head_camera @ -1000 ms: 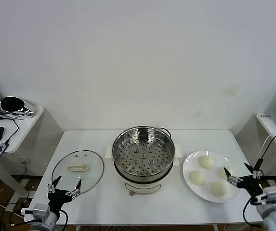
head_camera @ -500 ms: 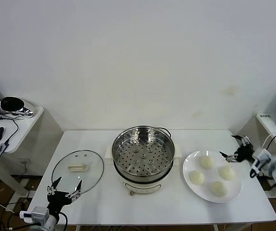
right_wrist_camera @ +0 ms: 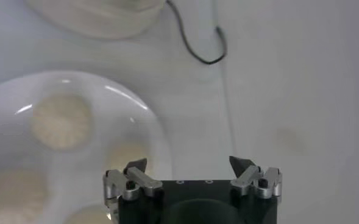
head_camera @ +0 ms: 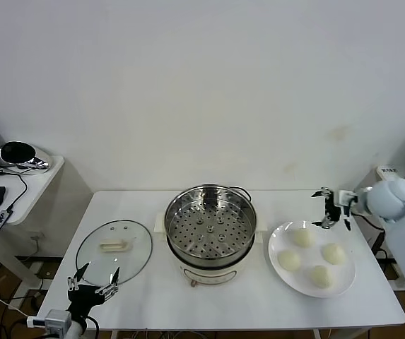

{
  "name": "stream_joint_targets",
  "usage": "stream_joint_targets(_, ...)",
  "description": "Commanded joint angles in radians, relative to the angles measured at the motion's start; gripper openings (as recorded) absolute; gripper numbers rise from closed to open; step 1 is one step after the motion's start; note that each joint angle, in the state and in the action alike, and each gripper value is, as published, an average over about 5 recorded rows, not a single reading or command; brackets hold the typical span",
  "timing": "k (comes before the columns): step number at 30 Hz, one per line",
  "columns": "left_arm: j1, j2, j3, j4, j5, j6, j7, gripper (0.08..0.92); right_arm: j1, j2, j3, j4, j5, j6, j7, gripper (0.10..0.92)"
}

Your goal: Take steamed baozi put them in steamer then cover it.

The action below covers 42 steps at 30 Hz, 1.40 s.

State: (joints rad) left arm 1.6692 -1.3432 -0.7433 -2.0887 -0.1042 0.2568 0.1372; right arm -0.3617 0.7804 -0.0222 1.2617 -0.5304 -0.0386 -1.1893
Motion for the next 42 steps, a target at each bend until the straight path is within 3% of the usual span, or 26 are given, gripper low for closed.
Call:
stream_joint_targets(1,0.008,-0.019,-0.025,-0.008,0.005,0.001,0.007,0.823,0.186,0.047,-0.221,-0.159,-0.085,0.056,-0.083,0.823)
stream_joint_targets(15,0.011,-0.02,-0.027,-0.004,0.01,0.003,0.016,0.823,0.127,0.11,-0.19,-0.263,-0.11,0.063,-0.069,0.823)
stream_joint_targets(42,-0.009,-0.014,-0.019,0.032,0.008,0.003,0.025,0.823,0.068,0.148,-0.137,-0.311,-0.124,0.038,-0.002,0.806)
